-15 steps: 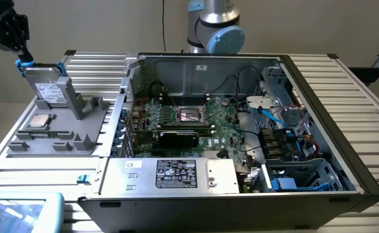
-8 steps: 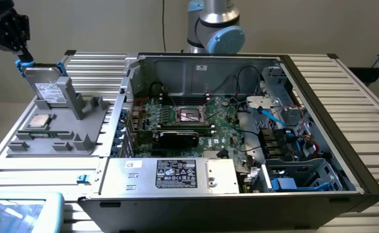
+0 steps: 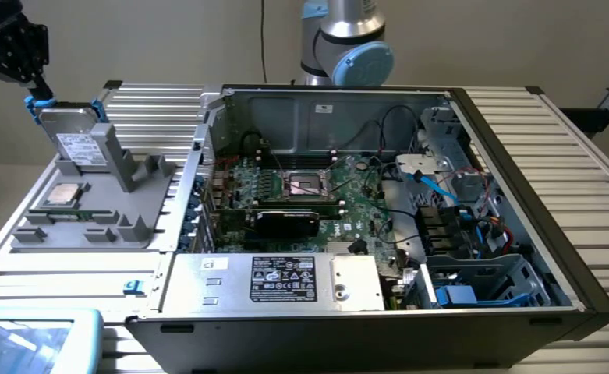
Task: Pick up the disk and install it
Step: 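Pick up the disk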
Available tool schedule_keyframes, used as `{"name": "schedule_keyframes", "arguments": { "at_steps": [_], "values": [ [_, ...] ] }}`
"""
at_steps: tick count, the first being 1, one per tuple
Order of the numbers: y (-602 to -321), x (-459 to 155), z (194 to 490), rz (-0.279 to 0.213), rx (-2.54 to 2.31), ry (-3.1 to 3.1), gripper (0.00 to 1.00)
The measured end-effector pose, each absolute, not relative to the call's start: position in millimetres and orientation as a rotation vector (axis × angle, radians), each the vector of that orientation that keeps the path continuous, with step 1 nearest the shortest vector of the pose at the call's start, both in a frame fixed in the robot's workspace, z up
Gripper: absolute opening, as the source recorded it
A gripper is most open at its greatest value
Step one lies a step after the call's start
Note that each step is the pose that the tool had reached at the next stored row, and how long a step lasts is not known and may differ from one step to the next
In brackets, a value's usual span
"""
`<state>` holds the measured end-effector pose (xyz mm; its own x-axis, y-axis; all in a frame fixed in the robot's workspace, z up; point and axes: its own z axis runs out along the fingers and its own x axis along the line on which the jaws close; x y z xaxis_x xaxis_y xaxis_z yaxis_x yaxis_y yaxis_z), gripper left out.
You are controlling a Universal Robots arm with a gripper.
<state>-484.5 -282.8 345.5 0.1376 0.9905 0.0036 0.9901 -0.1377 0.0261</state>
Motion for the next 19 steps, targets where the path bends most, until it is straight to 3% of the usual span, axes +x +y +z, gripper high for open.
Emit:
{"name": "schedule_keyframes", "arguments": {
  "at_steps": [19],
  "values": [
    [-281.5,-484.6,345.5,0.022,2.277,2.148,0.11]
  ]
}}
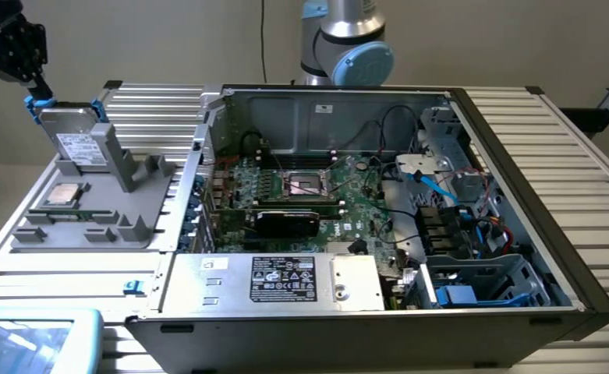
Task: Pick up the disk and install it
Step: 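Pick up the disk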
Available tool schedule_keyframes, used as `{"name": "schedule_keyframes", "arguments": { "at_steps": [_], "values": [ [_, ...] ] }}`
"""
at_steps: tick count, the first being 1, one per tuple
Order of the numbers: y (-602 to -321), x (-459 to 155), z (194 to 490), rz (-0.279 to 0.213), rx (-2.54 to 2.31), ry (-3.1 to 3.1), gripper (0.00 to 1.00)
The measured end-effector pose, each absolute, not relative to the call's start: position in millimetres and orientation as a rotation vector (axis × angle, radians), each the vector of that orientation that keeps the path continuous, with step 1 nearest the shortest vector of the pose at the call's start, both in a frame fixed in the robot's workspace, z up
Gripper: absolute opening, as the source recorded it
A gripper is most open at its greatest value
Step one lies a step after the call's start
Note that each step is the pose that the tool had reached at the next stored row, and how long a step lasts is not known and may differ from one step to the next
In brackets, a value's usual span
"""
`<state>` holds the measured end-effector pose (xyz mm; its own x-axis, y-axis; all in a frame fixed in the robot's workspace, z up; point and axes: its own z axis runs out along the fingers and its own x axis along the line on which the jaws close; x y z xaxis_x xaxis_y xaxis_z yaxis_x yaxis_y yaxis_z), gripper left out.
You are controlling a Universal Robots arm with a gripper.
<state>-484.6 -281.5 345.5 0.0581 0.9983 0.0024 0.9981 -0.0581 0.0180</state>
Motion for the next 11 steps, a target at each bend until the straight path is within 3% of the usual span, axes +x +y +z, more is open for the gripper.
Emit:
{"name": "schedule_keyframes", "arguments": {
  "at_steps": [11],
  "values": [
    [-280.2,-489.5,345.2,0.021,2.276,2.148,0.11]
  ]
}}
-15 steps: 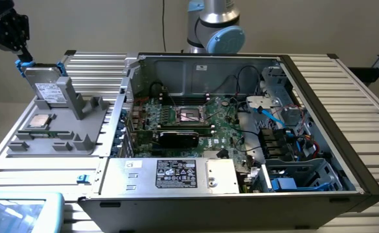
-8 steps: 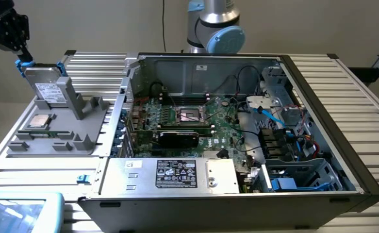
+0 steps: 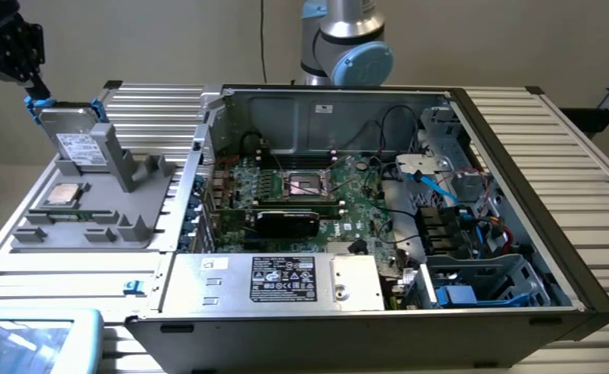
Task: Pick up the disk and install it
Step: 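Pick up the disk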
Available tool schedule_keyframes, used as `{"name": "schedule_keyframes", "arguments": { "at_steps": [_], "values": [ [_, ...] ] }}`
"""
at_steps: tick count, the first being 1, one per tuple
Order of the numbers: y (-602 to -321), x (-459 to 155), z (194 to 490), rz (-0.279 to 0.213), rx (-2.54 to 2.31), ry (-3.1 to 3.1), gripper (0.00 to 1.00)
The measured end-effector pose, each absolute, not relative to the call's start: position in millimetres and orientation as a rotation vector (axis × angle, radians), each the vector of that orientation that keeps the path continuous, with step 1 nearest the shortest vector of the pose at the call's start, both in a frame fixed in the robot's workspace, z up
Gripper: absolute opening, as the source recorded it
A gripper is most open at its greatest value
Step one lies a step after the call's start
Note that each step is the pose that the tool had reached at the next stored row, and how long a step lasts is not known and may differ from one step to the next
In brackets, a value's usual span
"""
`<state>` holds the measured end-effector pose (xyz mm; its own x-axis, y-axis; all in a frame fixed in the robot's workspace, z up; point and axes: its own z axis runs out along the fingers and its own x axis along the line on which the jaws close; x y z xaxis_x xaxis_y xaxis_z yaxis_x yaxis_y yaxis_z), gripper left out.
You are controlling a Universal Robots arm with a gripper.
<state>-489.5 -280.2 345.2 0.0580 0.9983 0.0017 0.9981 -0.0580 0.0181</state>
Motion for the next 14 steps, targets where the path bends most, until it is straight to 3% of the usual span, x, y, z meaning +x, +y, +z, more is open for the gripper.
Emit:
{"name": "schedule_keyframes", "arguments": {
  "at_steps": [7,8,10,11,14],
  "values": [
    [-280.1,-489.7,345.1,0.021,2.276,2.147,0.12],
    [-280.1,-489.7,345.2,0.021,2.276,2.147,0.18],
    [-280.1,-489.7,345.2,0.021,2.276,2.147,0.18],
    [-280.1,-489.7,345.2,0.021,2.276,2.147,0.25],
    [-280.1,-489.7,345.2,0.021,2.276,2.147,0.27]
  ]
}}
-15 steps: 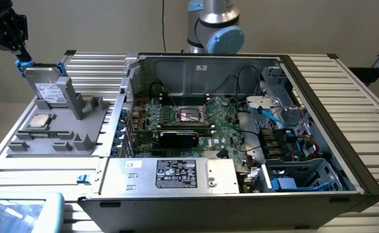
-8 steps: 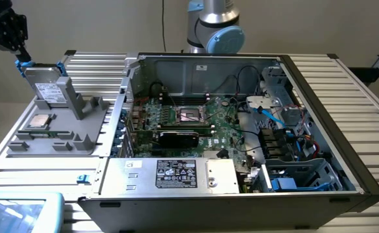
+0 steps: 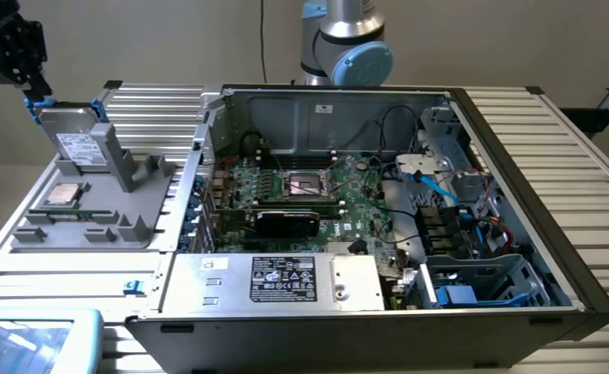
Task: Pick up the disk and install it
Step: 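Pick up the disk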
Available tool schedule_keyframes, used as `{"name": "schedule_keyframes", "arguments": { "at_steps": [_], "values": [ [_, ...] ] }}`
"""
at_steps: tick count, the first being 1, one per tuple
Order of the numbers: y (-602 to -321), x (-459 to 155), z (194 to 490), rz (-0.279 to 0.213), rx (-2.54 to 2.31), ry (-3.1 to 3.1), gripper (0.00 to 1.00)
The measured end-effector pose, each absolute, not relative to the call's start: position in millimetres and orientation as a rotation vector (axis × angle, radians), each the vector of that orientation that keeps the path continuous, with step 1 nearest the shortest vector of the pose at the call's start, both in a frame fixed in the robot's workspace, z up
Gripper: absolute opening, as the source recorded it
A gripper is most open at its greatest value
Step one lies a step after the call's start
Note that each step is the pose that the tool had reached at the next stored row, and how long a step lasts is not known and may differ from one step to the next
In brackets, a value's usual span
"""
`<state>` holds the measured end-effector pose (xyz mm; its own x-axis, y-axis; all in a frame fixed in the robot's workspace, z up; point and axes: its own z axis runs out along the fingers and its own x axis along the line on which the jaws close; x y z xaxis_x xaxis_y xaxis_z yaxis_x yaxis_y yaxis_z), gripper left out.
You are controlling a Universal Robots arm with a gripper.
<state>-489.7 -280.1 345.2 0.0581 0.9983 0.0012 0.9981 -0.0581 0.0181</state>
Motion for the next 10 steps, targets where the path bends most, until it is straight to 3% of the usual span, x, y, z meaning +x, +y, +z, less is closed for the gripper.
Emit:
{"name": "schedule_keyframes", "arguments": {
  "at_steps": [3,4,9,10],
  "values": [
    [-280.1,-489.7,345.2,0.021,2.276,2.147,0.33],
    [-280.1,-489.7,345.2,0.021,2.276,2.147,0.40],
    [-280.1,-489.7,345.2,0.021,2.276,2.147,0.42],
    [-280.1,-489.7,345.2,0.021,2.276,2.147,0.48]
  ]
}}
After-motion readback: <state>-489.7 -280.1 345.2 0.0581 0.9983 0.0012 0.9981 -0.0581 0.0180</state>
